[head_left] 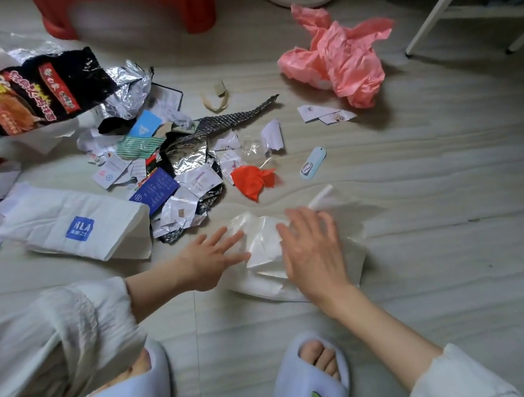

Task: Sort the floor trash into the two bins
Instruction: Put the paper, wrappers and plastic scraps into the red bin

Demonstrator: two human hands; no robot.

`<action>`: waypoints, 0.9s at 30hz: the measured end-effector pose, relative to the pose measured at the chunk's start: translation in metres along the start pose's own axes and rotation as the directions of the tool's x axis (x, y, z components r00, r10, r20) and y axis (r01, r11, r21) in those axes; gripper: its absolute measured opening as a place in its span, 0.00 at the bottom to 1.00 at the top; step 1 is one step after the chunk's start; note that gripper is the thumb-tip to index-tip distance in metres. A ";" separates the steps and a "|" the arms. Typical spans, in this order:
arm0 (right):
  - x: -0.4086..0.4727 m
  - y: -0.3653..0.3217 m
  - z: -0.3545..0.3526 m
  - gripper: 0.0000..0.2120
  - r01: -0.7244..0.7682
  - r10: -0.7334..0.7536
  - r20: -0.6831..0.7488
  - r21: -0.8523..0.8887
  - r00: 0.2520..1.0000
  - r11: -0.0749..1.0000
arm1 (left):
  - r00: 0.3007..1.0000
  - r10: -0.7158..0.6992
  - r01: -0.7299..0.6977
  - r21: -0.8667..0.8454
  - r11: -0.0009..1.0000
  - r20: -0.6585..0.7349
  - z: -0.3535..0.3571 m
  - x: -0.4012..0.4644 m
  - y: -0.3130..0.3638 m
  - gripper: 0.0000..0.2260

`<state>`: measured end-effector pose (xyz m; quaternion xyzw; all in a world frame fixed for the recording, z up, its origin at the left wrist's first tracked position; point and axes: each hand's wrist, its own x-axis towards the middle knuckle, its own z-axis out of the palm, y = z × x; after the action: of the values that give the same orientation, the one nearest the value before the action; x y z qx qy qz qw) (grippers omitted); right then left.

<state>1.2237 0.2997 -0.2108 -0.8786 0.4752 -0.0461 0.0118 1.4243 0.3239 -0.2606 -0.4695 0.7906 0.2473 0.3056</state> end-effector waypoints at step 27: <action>-0.007 -0.025 0.045 0.15 -0.677 0.549 0.414 0.294 0.726 0.674 | 0.878 -0.453 0.318 -0.896 0.309 0.156 -0.027 0.006 0.021 0.32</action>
<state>1.2452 0.3182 -0.2547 -0.6363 0.7156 -0.0119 0.2879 1.3967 0.3113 -0.2444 -0.7473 0.4117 0.5217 0.0040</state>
